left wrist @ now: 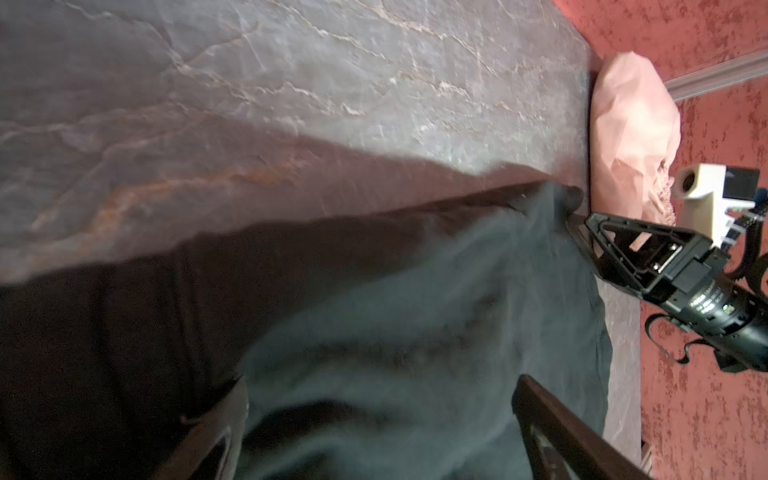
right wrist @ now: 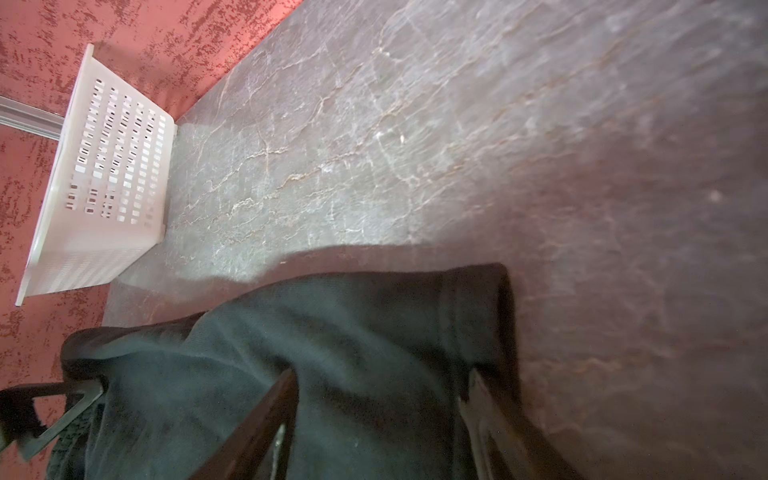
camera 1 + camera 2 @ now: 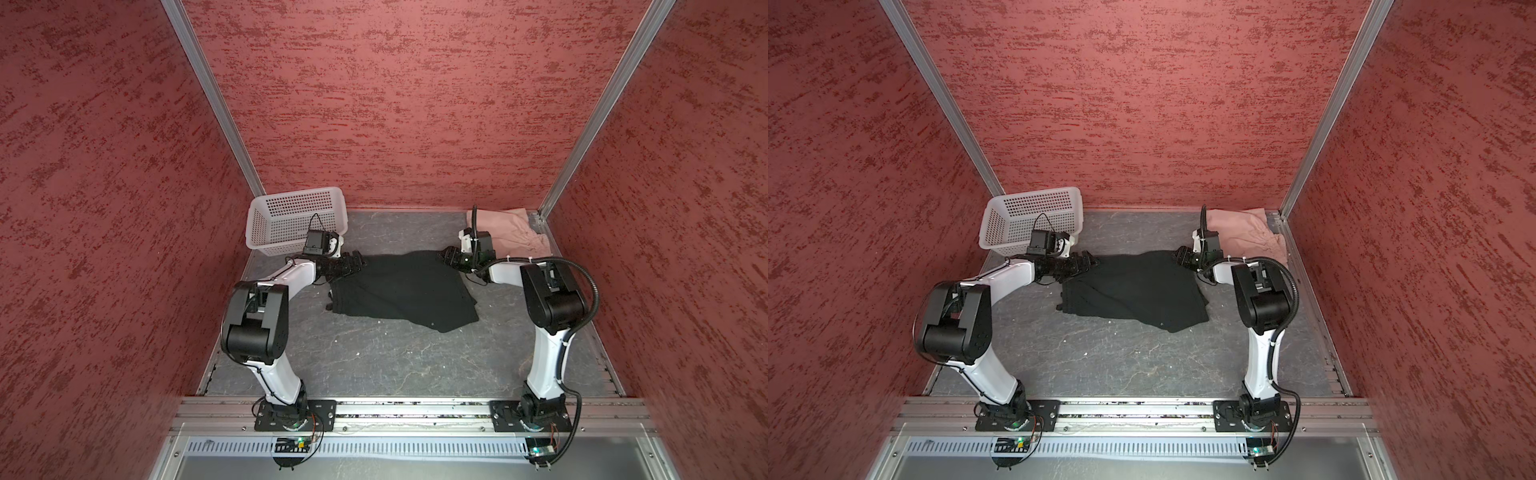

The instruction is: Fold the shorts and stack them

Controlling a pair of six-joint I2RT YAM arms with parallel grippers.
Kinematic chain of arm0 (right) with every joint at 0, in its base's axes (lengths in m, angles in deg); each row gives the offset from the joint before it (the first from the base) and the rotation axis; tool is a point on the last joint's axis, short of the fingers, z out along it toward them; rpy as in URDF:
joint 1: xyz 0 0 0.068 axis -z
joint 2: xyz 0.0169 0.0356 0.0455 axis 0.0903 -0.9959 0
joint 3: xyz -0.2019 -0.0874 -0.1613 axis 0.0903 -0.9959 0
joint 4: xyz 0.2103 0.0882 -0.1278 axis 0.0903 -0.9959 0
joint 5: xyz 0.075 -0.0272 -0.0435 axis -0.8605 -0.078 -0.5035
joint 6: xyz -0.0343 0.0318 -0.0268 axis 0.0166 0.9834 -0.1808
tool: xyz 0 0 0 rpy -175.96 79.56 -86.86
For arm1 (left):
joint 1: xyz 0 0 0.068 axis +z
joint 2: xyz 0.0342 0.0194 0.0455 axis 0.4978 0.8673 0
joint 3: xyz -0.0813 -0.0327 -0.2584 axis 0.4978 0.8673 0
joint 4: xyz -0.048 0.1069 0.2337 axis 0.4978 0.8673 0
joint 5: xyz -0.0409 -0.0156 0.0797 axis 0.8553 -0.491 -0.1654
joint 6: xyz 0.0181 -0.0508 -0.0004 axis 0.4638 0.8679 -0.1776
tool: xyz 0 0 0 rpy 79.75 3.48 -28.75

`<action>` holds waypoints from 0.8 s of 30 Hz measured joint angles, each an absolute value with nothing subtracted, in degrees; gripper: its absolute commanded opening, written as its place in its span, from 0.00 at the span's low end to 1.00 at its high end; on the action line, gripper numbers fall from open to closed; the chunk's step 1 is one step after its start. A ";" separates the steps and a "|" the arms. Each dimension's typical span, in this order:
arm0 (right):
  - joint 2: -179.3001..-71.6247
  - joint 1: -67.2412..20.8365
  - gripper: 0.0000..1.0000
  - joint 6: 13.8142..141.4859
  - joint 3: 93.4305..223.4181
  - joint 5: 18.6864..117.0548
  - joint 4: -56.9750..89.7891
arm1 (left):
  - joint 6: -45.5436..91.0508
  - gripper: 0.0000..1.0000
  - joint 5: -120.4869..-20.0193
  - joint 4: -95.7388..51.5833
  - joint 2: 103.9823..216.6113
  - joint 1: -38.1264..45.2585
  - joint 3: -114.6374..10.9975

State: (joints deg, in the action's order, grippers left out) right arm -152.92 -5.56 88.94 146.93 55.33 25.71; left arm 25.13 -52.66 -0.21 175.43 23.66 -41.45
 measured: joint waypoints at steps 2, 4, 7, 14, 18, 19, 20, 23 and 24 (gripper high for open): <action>-149.43 -5.47 0.70 87.44 145.03 55.84 23.65 | 24.30 0.99 -54.65 2.94 171.69 23.31 -42.73; -144.53 -5.50 0.71 86.01 142.93 56.25 21.97 | 23.58 0.99 -57.25 5.10 166.77 23.29 -44.16; -135.79 -6.48 0.74 83.70 140.44 56.62 21.25 | 23.05 0.99 -61.71 6.81 156.83 23.55 -45.12; -123.70 -25.21 0.84 70.63 139.72 62.07 19.57 | 24.54 0.99 -64.90 16.14 136.81 31.29 -45.90; -124.99 -37.95 0.89 62.63 139.67 67.73 17.56 | 24.80 0.99 -63.26 25.67 134.71 34.94 -48.55; -125.87 -40.23 0.91 60.62 139.67 69.52 17.16 | 24.74 0.99 -62.96 27.66 134.05 35.07 -48.57; -126.78 -41.69 0.94 59.20 139.74 70.79 16.88 | 24.69 0.99 -62.76 29.30 133.29 35.07 -48.55; -131.72 -45.93 0.99 54.56 141.88 75.81 14.56 | 24.50 0.99 -62.46 33.43 128.59 35.59 -48.18; -134.17 -47.55 0.99 52.86 143.45 77.91 13.47 | 24.47 0.99 -62.26 34.28 126.71 36.01 -48.18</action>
